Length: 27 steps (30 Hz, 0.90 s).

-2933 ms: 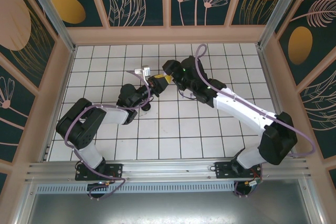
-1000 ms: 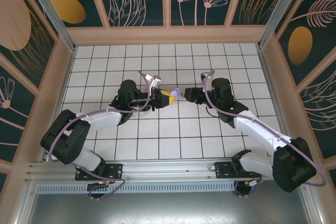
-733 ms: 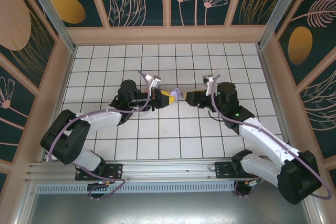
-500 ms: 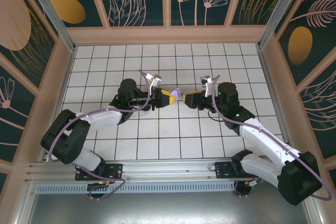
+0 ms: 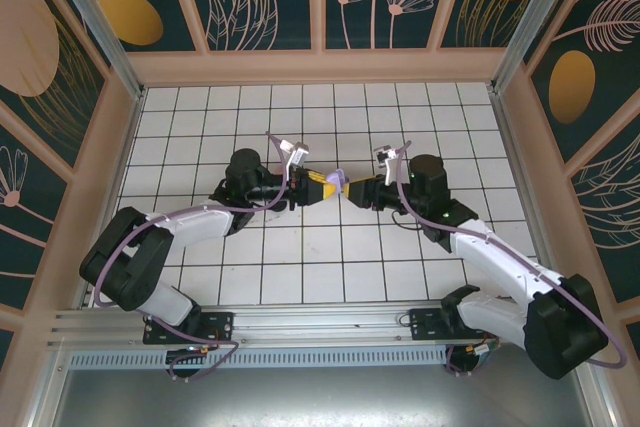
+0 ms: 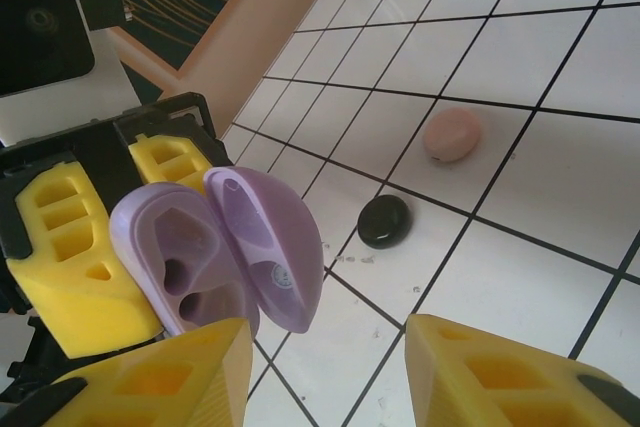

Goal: Insert wireless bluetooth earbuds into charging case

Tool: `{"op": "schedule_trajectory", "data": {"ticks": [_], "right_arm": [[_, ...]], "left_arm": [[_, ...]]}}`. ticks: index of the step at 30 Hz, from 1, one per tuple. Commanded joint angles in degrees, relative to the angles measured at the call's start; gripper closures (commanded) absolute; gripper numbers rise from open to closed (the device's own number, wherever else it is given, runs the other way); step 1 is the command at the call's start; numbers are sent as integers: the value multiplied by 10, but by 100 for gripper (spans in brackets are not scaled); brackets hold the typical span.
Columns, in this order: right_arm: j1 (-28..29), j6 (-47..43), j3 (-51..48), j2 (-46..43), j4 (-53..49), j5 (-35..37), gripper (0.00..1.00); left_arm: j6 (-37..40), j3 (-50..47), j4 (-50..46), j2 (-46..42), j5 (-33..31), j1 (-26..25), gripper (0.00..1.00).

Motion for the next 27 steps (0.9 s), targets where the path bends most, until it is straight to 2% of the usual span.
{"op": "schedule_trajectory", "data": {"ticks": [1,10,17,20,25,27], "right_arm": [[3,0,23,8,28,-11,57],[3,5,33,27,36,-5,61],[4,7,41,37,39,-1,69],[5,9,43,41,42,-4,77],[10,7,50,42,42,-9,98],[11,7,53,42,40,-9,100]], "left_arm": [[-4,17,22,3,19,-1,100],[-7,17,24,4,25,-2,100],[-8,15,26,4,27,-2,100],[-8,15,26,4,26,-2,100],[-8,15,24,8,20,-2,99],[-9,15,22,13,16,-2,89]]}}
